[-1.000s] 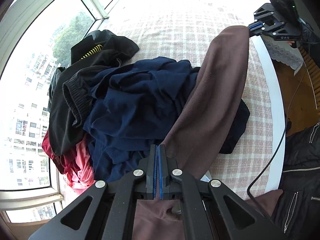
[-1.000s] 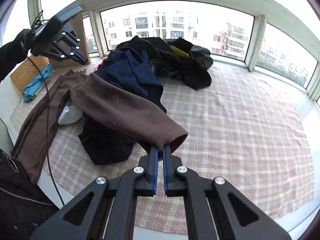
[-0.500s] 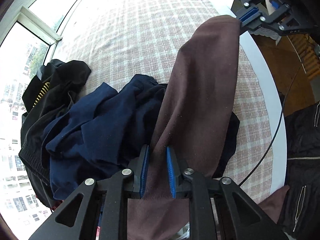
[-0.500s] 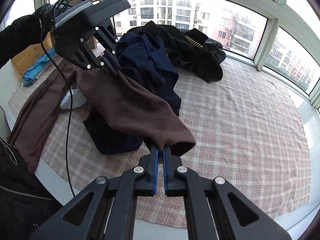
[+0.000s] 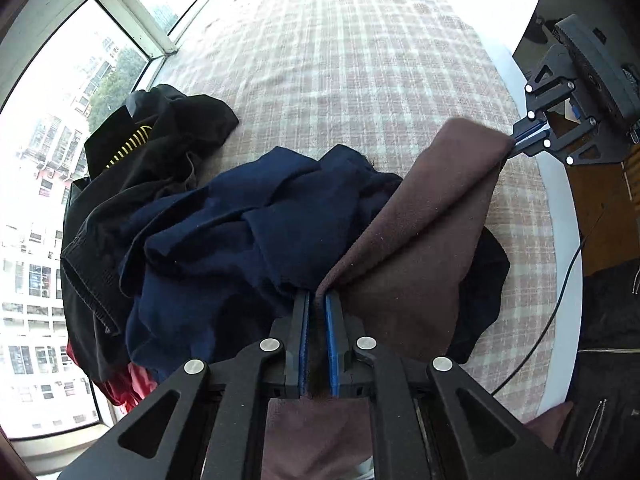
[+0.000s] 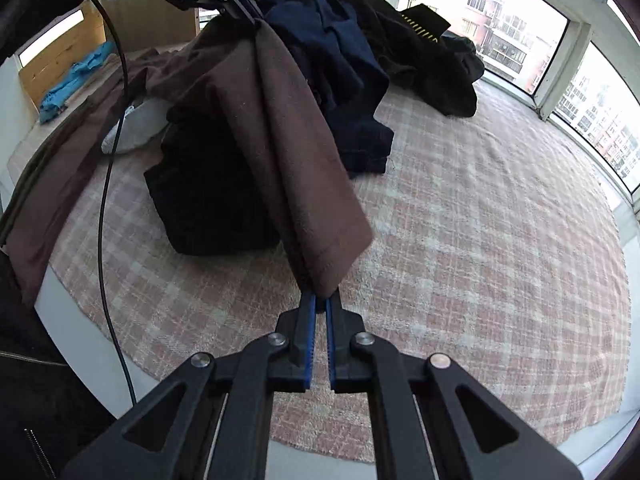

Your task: Fold clothes

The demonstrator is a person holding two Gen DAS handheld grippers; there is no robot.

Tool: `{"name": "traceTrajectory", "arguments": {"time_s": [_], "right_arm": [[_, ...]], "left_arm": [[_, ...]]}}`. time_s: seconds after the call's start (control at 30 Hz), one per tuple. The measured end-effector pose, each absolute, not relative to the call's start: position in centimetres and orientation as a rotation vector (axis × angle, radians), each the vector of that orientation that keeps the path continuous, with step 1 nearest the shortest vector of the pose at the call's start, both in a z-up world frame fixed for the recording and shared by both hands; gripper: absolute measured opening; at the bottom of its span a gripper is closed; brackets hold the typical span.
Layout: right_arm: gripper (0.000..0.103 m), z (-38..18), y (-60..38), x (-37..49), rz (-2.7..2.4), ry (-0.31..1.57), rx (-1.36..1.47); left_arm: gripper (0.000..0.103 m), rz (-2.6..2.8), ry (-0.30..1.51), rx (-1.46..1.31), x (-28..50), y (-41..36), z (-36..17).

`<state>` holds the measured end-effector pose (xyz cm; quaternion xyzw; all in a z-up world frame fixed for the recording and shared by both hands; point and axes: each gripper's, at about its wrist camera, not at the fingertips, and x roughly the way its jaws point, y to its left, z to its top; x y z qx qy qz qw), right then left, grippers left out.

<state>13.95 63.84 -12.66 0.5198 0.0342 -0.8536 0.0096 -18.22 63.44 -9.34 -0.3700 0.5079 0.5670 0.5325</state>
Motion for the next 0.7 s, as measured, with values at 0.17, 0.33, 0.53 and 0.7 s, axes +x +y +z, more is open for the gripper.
{"name": "traceTrajectory", "arguments": {"time_s": [0.17, 0.33, 0.53, 0.7], "right_arm": [[0.015, -12.5, 69.3, 16.6, -2.608, -0.433, 1.541], [0.029, -13.7, 73.9, 17.6, -2.589, -0.889, 1.419], [0.029, -13.9, 72.5, 17.1, -2.587, -0.875, 1.436], [0.029, -14.2, 72.5, 18.0, -2.594, -0.912, 1.474]], "left_arm": [[0.019, 1.364, 1.275, -0.756, -14.7, 62.5, -6.7], [0.027, 1.160, 1.365, -0.629, -7.1, 64.0, -9.0], [0.027, 1.018, 1.503, -0.574, -2.8, 67.9, -14.5], [0.005, 0.956, 1.584, -0.595, -2.8, 69.7, -17.3]]}}
